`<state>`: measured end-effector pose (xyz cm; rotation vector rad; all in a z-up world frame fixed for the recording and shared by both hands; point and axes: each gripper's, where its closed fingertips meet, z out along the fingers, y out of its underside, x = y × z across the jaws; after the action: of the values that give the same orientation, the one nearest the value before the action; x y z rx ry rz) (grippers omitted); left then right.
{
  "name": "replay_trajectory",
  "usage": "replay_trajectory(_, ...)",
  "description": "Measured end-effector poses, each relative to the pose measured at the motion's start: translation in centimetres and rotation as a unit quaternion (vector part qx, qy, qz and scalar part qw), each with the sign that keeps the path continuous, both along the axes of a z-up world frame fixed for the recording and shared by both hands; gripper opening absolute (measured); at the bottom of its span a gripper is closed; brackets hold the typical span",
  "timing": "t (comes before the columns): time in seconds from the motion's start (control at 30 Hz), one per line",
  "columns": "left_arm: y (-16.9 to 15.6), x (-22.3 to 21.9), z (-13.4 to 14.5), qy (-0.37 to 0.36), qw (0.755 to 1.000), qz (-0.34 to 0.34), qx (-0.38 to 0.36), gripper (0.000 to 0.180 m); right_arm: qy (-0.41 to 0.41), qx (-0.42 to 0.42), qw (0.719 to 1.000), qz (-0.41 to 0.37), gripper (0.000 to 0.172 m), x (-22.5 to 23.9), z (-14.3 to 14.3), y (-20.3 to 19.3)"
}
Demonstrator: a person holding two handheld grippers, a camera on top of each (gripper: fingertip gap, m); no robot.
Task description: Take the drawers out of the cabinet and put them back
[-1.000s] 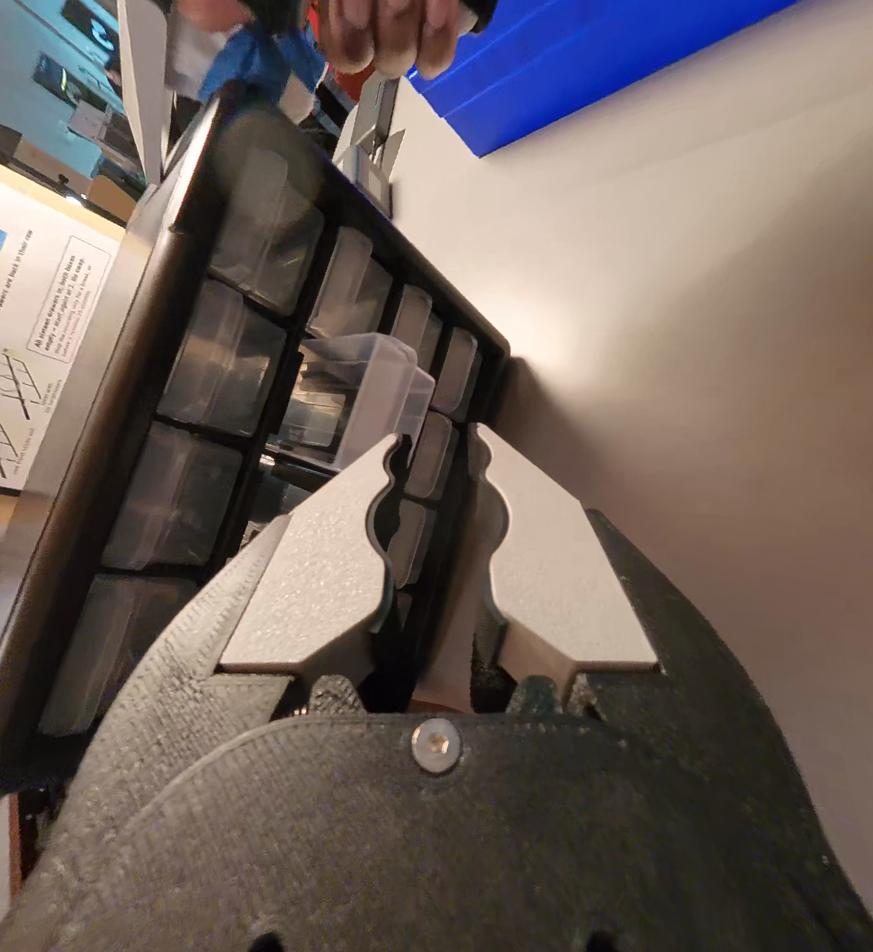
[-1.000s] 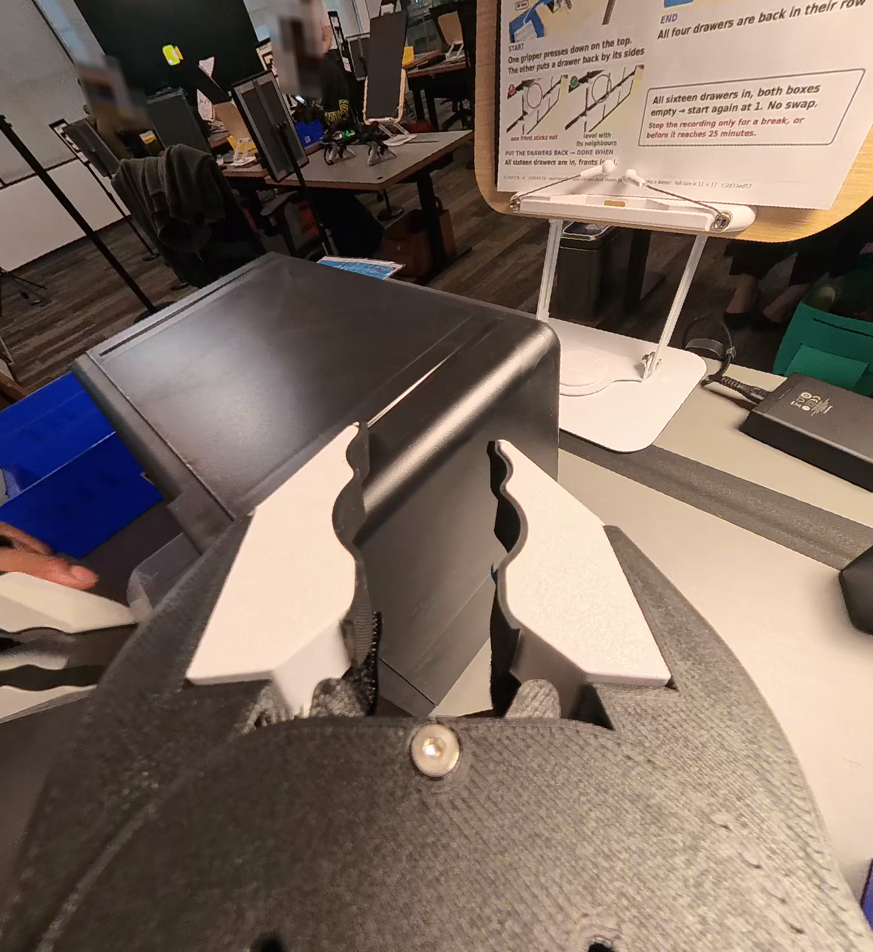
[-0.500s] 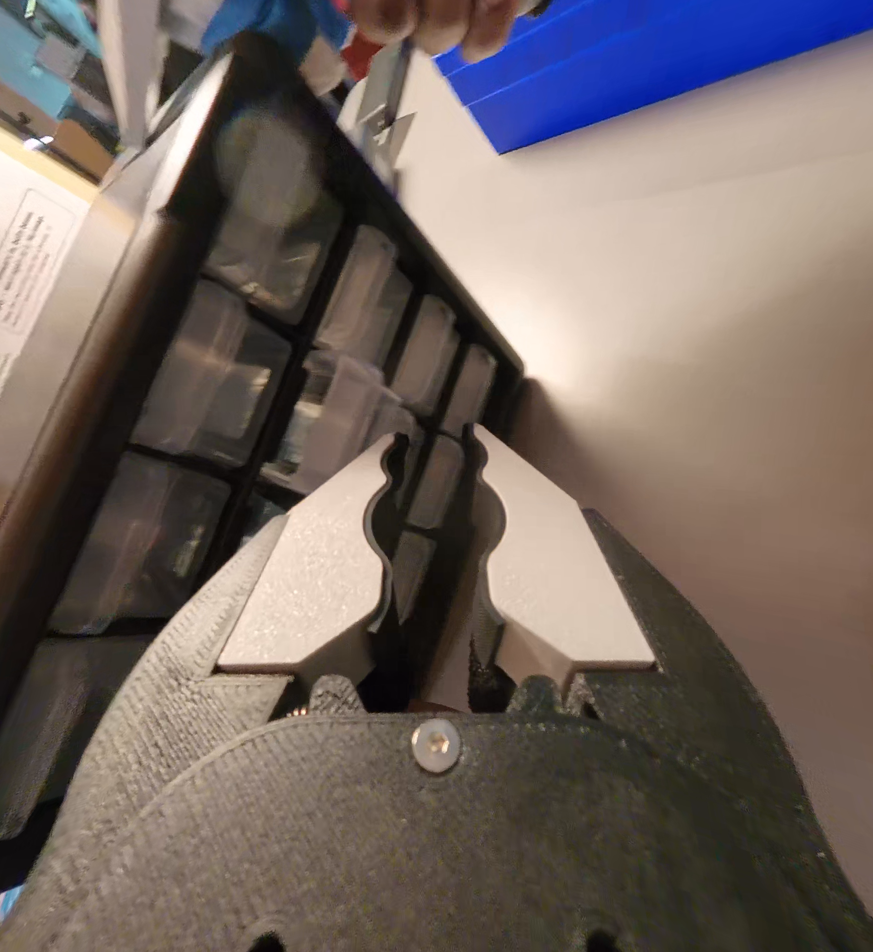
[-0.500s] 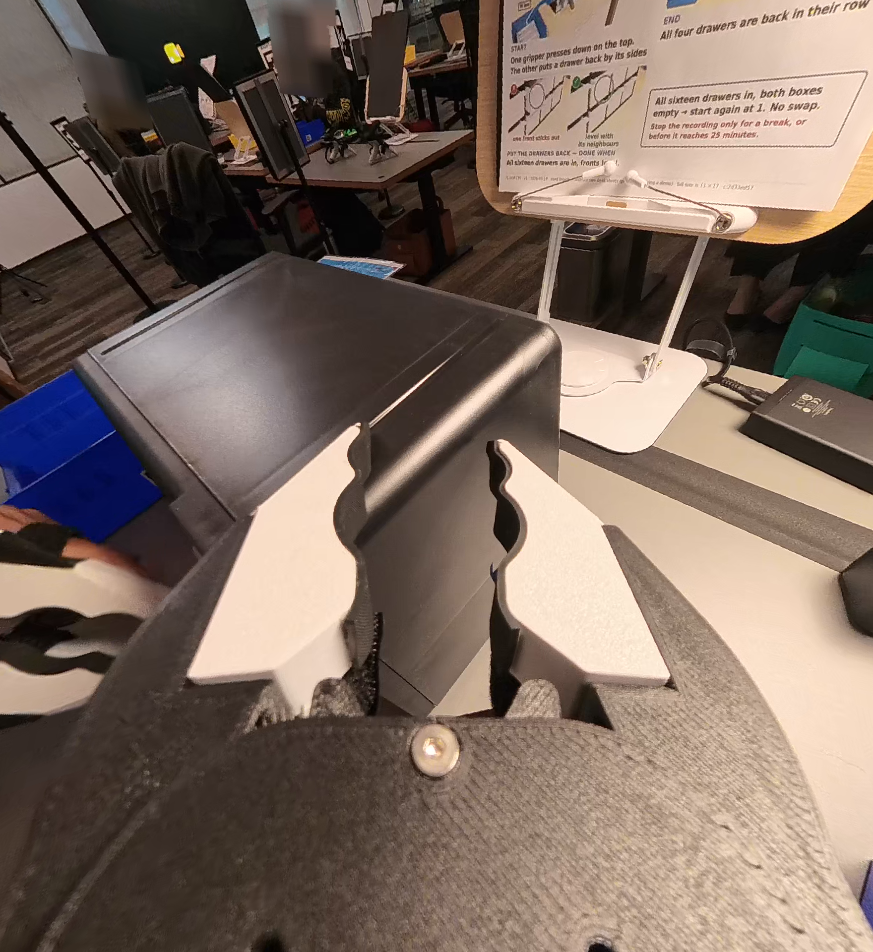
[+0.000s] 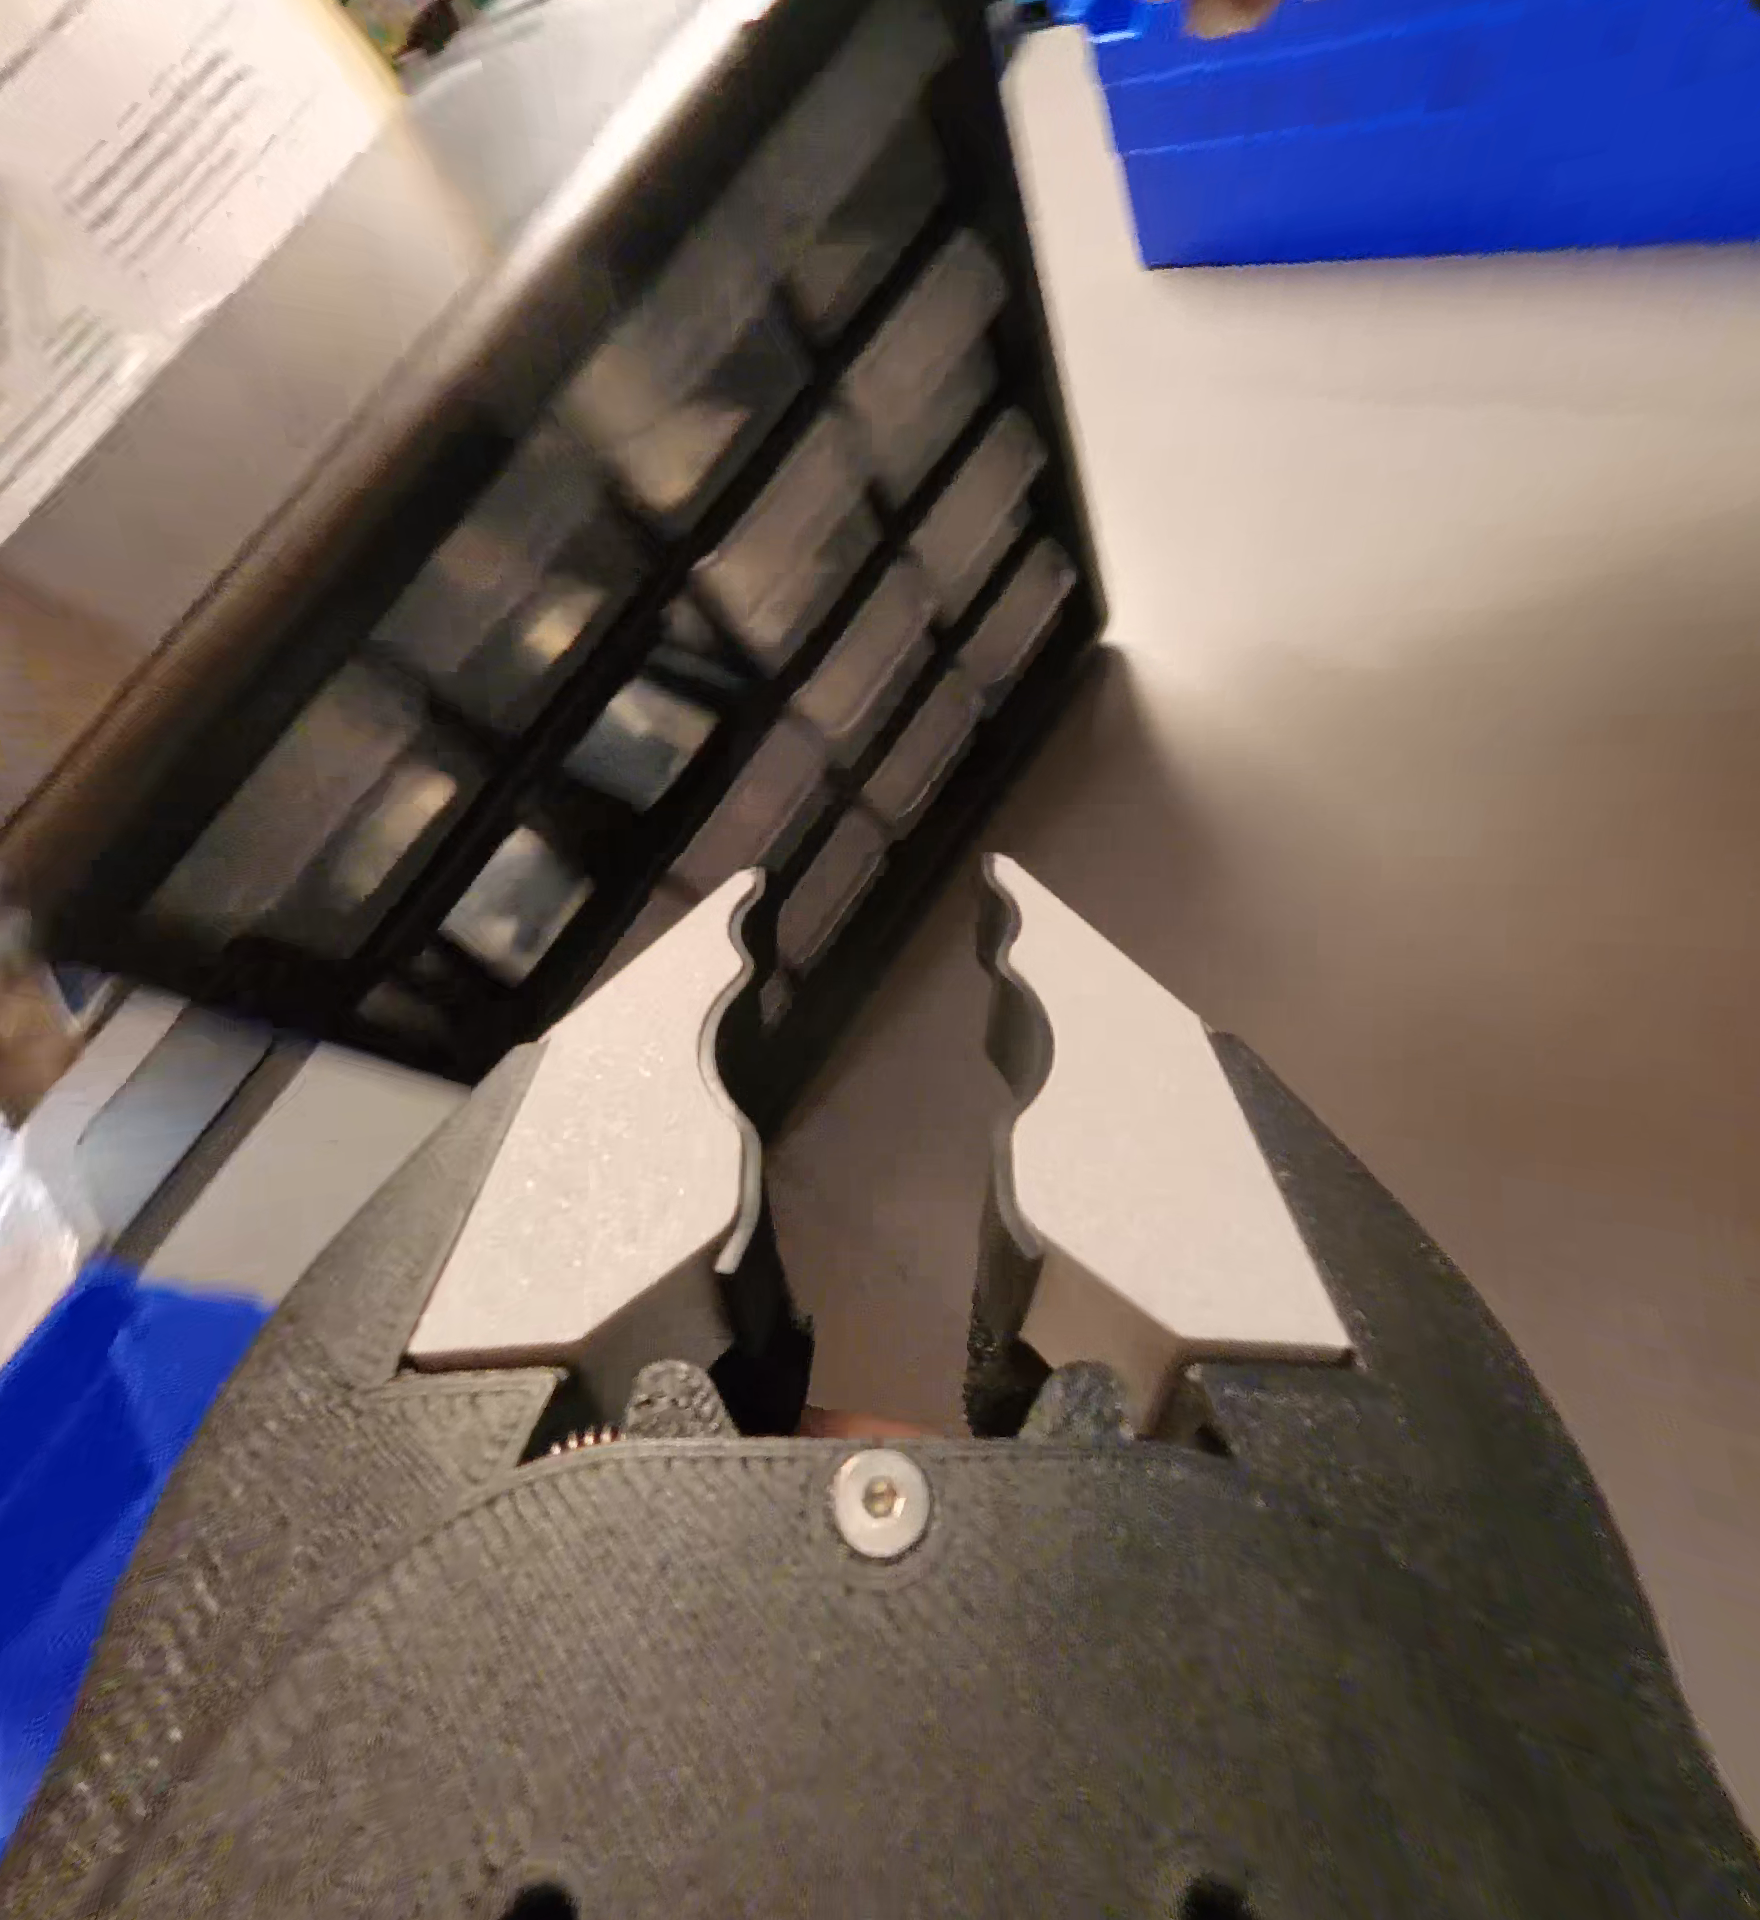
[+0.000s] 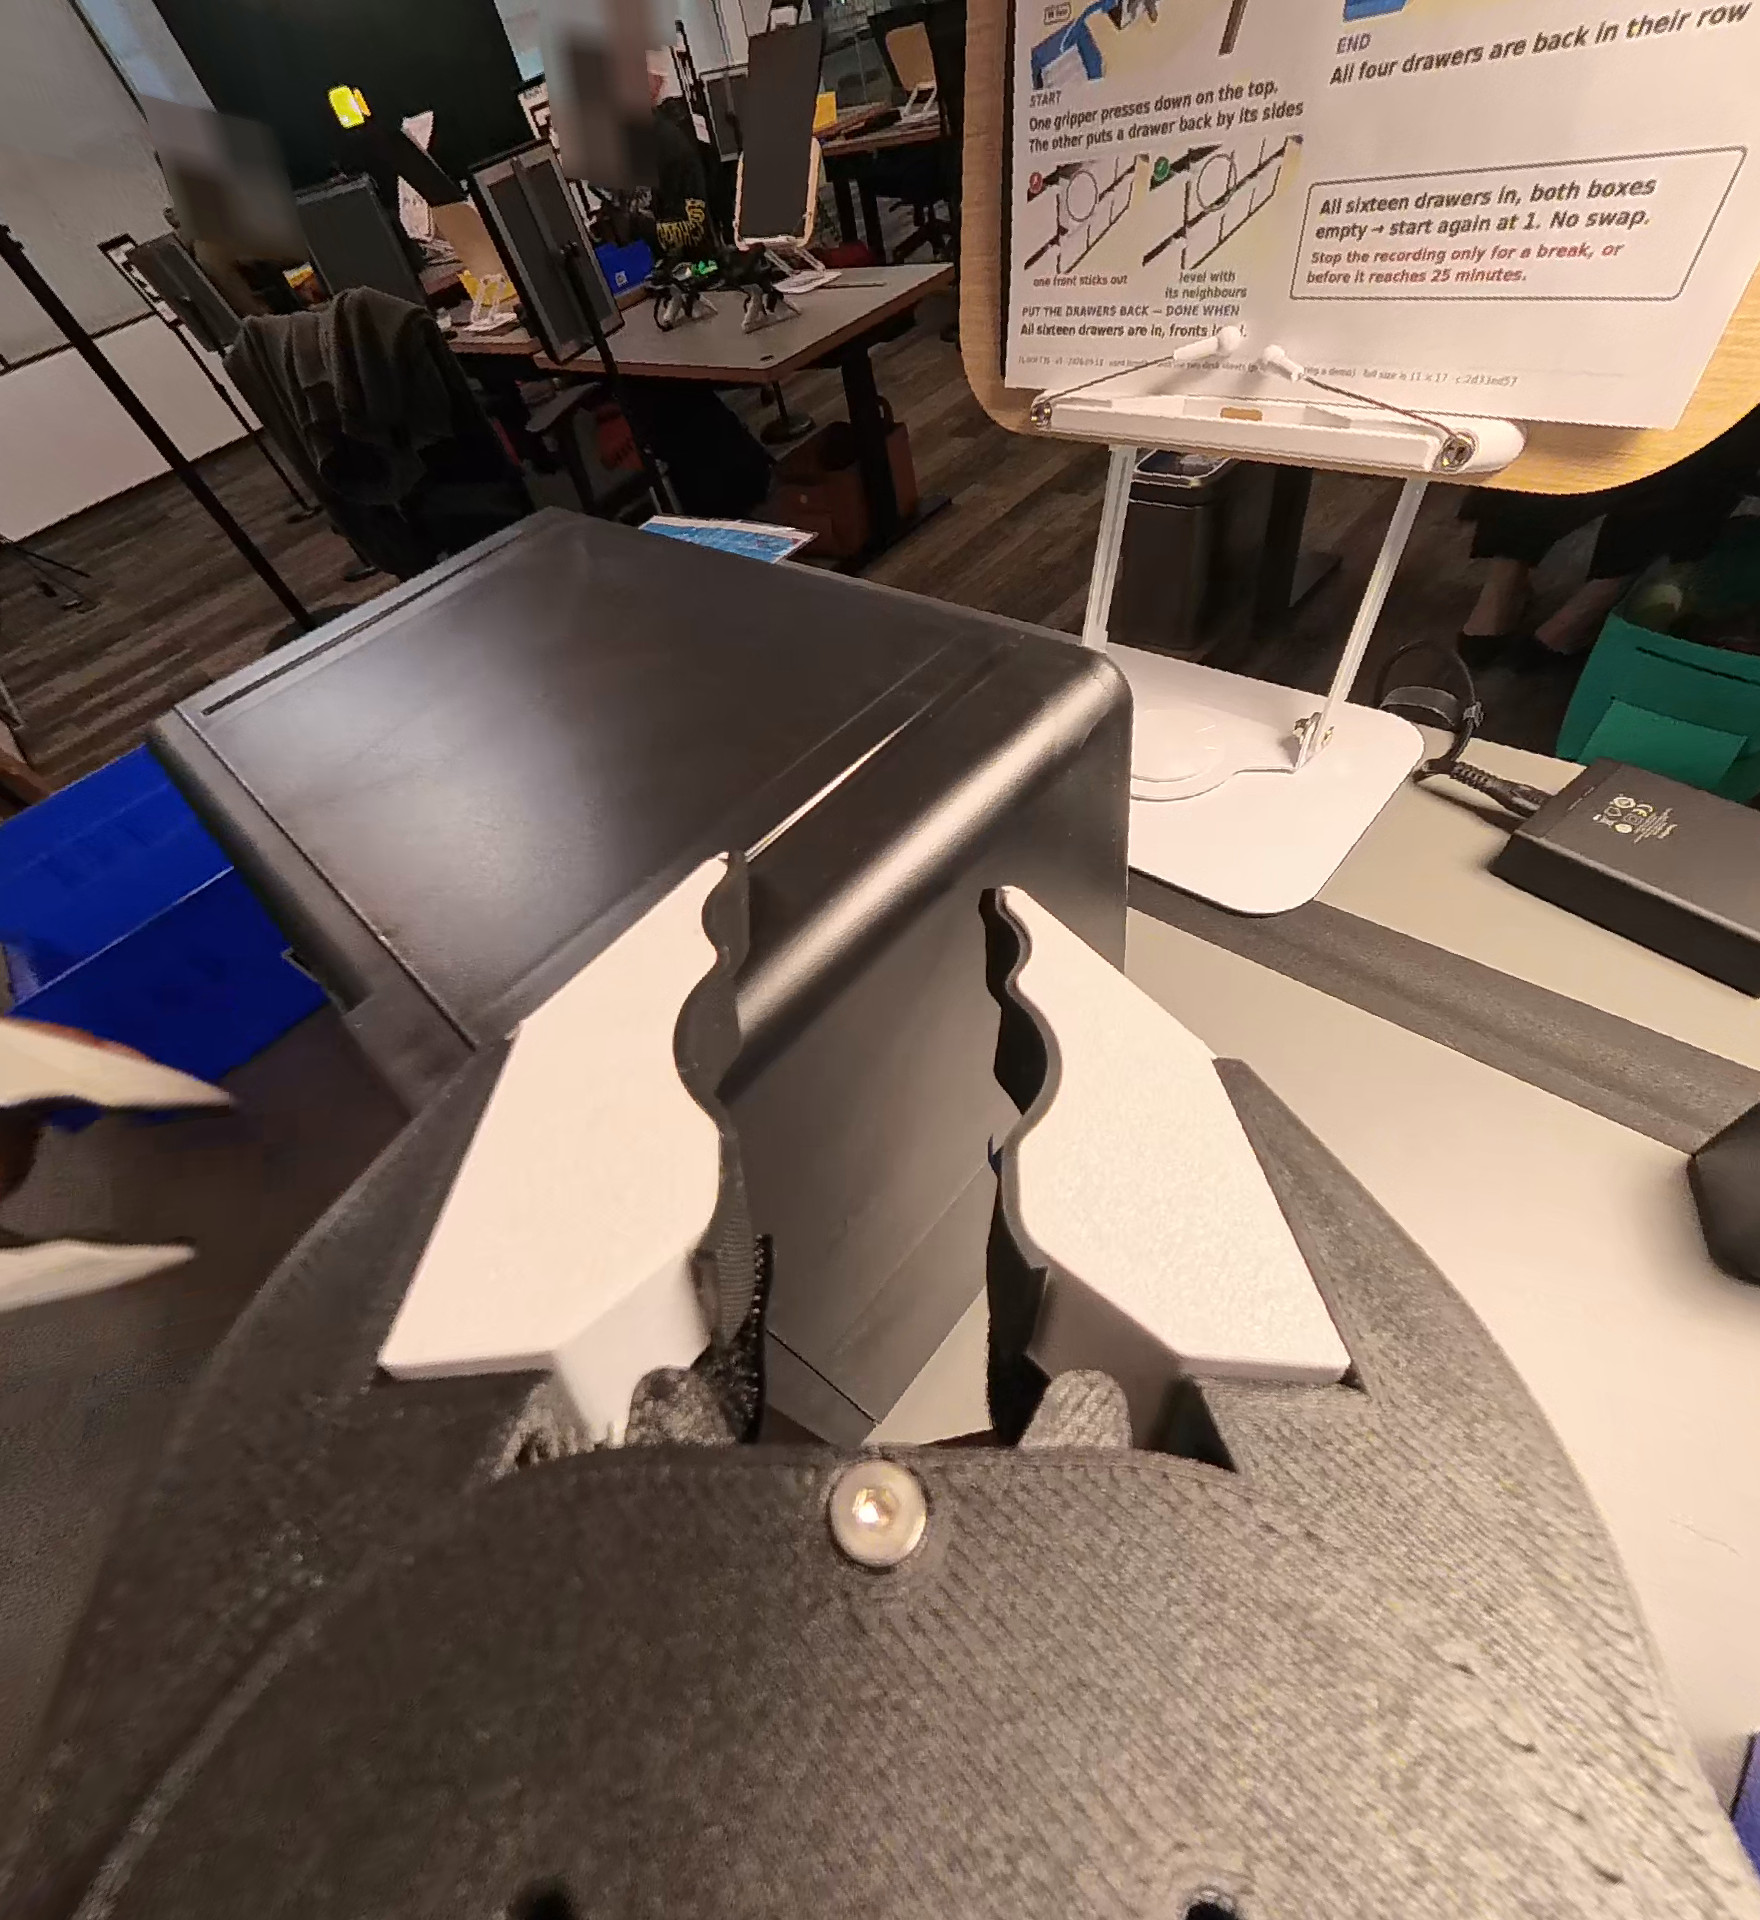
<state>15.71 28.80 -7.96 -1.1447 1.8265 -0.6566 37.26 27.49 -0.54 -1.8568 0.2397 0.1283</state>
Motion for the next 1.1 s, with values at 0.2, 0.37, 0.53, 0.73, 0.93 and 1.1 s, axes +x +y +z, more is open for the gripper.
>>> replay_trajectory(0.2,10.5,-8.3,3.1,-0.021,0.98,0.187,-0.063,0.04,-0.001,0.0,1.0,-0.002,0.048,0.0,0.0,0.0)
replay_trajectory(0.37,20.6,-16.6,1.1,0.028,0.923,0.365,-0.119,0.047,-0.006,-0.001,1.0,-0.005,0.048,0.0,0.0,0.0)
replay_trajectory(0.53,27.2,-20.3,-4.7,0.044,0.847,0.454,-0.274,0.057,-0.009,-0.002,1.0,-0.006,0.047,-0.1,0.1,-0.1)
replay_trajectory(0.73,30.2,-18.6,-8.5,0.039,0.797,0.487,-0.355,0.067,-0.008,-0.001,1.0,-0.004,0.046,-0.2,0.1,-0.1)
replay_trajectory(0.93,33.6,-18.2,-11.7,0.107,0.79,0.529,-0.291,0.046,-0.005,0.001,1.0,-0.001,0.046,-0.2,0.1,0.0)
replay_trajectory(1.1,35.9,-19.9,-10.8,0.152,0.835,0.516,-0.118,0.022,-0.004,0.002,1.0,0.002,0.046,-0.2,0.1,0.0)
